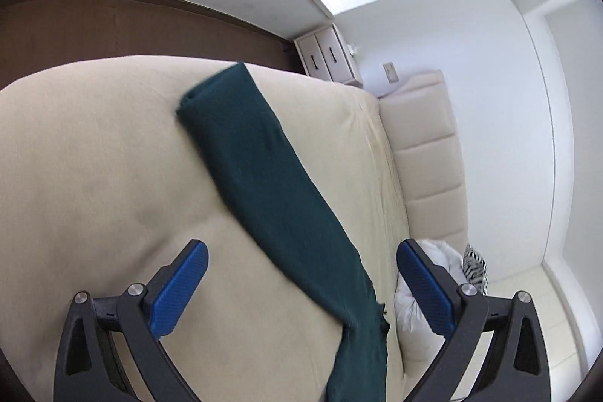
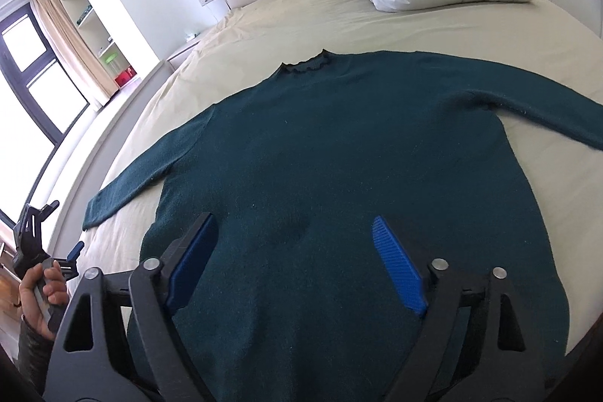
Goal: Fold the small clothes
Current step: 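Grasp the sleeve cuff nearest the left gripper with the left gripper, then lay the held sleeve across the sweater body and open the left gripper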
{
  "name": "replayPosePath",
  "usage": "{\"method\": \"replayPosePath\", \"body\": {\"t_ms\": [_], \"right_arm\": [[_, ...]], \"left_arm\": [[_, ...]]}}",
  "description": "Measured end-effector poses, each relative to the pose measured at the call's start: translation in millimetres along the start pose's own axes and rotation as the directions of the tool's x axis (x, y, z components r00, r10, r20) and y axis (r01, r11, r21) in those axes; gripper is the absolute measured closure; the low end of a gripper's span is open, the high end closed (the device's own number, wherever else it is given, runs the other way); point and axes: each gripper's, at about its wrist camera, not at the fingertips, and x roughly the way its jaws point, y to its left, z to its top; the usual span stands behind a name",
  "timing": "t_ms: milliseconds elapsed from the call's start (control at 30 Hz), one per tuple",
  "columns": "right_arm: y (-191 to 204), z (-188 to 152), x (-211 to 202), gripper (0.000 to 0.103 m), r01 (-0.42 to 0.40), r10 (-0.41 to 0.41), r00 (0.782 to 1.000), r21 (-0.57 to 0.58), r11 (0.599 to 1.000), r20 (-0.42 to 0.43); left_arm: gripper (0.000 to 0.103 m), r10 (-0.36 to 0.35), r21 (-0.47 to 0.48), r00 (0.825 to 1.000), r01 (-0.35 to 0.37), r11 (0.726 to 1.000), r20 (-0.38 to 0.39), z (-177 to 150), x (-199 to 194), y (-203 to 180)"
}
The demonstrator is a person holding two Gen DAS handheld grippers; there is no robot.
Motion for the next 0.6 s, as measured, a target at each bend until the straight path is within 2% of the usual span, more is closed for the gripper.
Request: {"method": "replayPosePath", "body": {"t_ms": [67,200,267,367,400,433,500,567,600], "right_arm": [[1,1,7,0.025,0.002,-0.002,1.0,-0.005,1.0,-0.005],[4,1,20,0.026,-0.004,0.004,1.0,-0.006,1.0,-0.019],[6,1,26,0.026,-0.002,0.002,1.0,-0.005,1.0,-0.026],[7,-1,34,0.026,0.001,-0.001,0.999,0.0,1.0,-0.033],[6,-2,36,0.026,0.0,0.0,0.999,0.005,1.0,-0.032],[5,-3,37,0.026,0.0,0.001,1.0,0.009,1.0,-0.03],[2,-4,40,0.026,0.0,0.0,1.0,0.018,1.0,-0.026],[-3,-5,42,0.026,0.002,-0.001,1.0,0.023,1.0,-0.026],[-5,-4,43,0.027,0.004,-0.004,1.0,0.026,1.0,-0.026]], "left_arm": [[0.004,0.008,-0.069,1.0,-0.006,0.998,0.028,13,6,9],[0.006,0.038,-0.121,0.996,-0.028,0.992,0.078,35,24,12],[0.013,0.067,-0.165,0.994,-0.053,0.985,0.083,45,37,20],[0.043,0.105,-0.171,0.99,-0.088,0.981,0.09,48,54,19],[0.073,0.127,-0.173,0.989,-0.112,0.979,0.079,48,60,20],[0.096,0.157,-0.179,0.986,-0.143,0.973,0.064,48,65,22],[0.096,0.19,-0.168,0.979,-0.176,0.97,0.073,45,69,17],[0.096,0.202,-0.085,0.974,-0.194,0.977,0.102,39,68,-9],[0.095,0.198,-0.009,0.974,-0.199,0.98,0.109,32,70,-31]]}}
